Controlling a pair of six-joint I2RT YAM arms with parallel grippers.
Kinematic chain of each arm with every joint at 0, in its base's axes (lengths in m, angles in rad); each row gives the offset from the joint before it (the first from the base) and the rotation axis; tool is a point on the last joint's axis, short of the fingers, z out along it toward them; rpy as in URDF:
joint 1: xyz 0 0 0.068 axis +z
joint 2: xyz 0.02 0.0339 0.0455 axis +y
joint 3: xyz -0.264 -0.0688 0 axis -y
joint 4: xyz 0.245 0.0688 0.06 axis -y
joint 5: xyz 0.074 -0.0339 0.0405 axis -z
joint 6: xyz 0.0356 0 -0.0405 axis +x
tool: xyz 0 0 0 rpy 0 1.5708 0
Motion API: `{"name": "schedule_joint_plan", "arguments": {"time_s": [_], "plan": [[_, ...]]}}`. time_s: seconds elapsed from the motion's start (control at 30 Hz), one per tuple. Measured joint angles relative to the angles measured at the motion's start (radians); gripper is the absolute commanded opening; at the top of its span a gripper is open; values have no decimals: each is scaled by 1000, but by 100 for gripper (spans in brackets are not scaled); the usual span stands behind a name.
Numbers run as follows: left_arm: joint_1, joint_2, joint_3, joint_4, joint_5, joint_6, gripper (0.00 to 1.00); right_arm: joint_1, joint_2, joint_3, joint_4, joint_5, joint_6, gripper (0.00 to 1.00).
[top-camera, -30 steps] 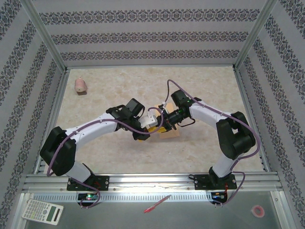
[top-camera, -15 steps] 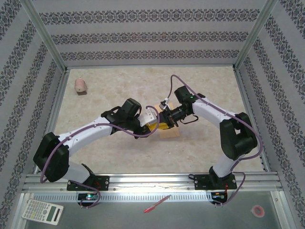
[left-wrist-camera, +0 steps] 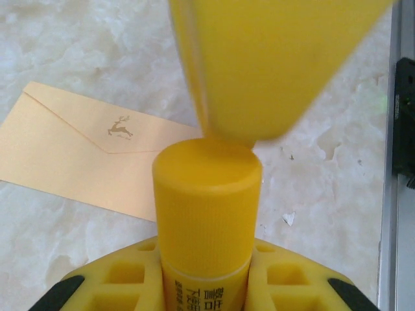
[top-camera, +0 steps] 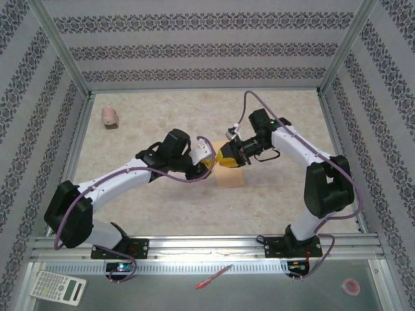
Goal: Place the letter into the envelope and seal it
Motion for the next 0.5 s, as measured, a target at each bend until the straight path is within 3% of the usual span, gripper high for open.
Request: {"name": "schedule_joint_plan", "arguments": {"time_s": [0.23,0.5], "plan": [[27,6,41,-58,-36,-89,0,-115,-35,44,-85,39,-58,36],[76,117,192,-217,-152,-274,0,-145,-41,66,-104,148,-66,36]]}}
